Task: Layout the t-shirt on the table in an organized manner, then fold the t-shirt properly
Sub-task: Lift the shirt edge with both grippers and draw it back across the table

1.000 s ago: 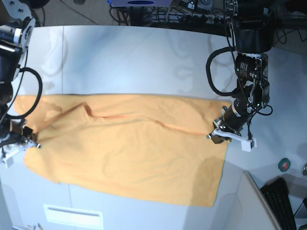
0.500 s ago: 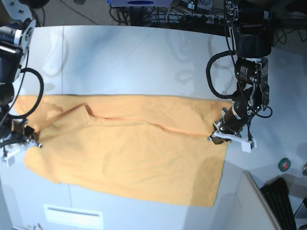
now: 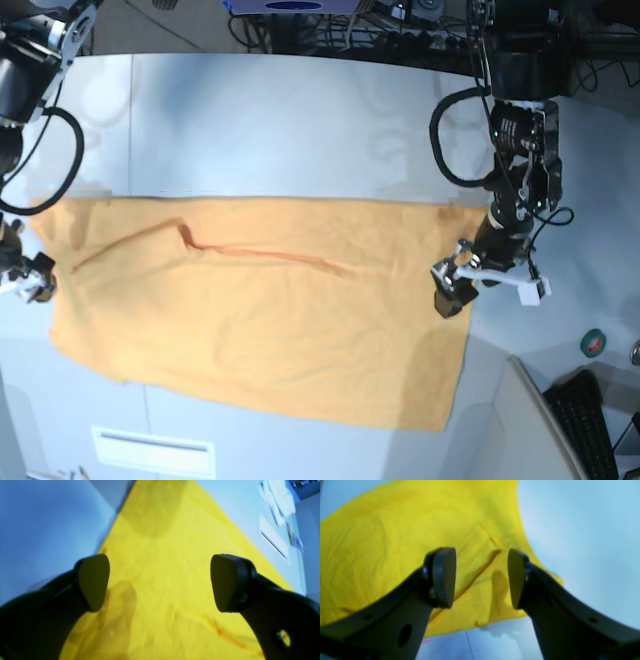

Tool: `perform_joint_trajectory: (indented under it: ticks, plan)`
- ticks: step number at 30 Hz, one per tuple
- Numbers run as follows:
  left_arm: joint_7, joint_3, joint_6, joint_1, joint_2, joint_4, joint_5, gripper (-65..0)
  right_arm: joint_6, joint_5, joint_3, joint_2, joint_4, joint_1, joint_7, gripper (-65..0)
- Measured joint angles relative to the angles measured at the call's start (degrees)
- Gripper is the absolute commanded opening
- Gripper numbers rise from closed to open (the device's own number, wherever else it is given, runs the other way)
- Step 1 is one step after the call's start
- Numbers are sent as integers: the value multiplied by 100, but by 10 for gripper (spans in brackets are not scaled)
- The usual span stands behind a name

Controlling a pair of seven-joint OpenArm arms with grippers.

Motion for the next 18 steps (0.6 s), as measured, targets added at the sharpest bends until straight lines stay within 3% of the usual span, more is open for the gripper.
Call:
perform_joint_trajectory:
  ticks: [3, 8, 10, 11, 14, 18]
  plan:
    - [-17, -439, 74, 691, 15, 389, 31, -43, 39, 37, 649, -448, 533, -483, 9, -327]
    - [-24, -579, -568, 1259, -39, 496, 39, -43, 0, -28, 1419, -962, 782, -876, -17, -263]
    - [-9, -535, -608, 1285, 44, 424, 28, -43, 0, -7, 1541, -1117, 758, -973, -2, -260]
    - [-17, -538, -608, 1285, 59, 323, 9, -43, 26, 35, 1572, -1182, 693, -1012, 22, -258]
    - [-205, -590, -629, 1248, 107, -87, -17, -43, 636, 496, 1574, -1244, 221, -1158, -61, -258]
    - [-221, -590, -627, 1073, 262, -273, -52, -43, 601, 960, 1904, -1259, -374, -1113, -11, -254]
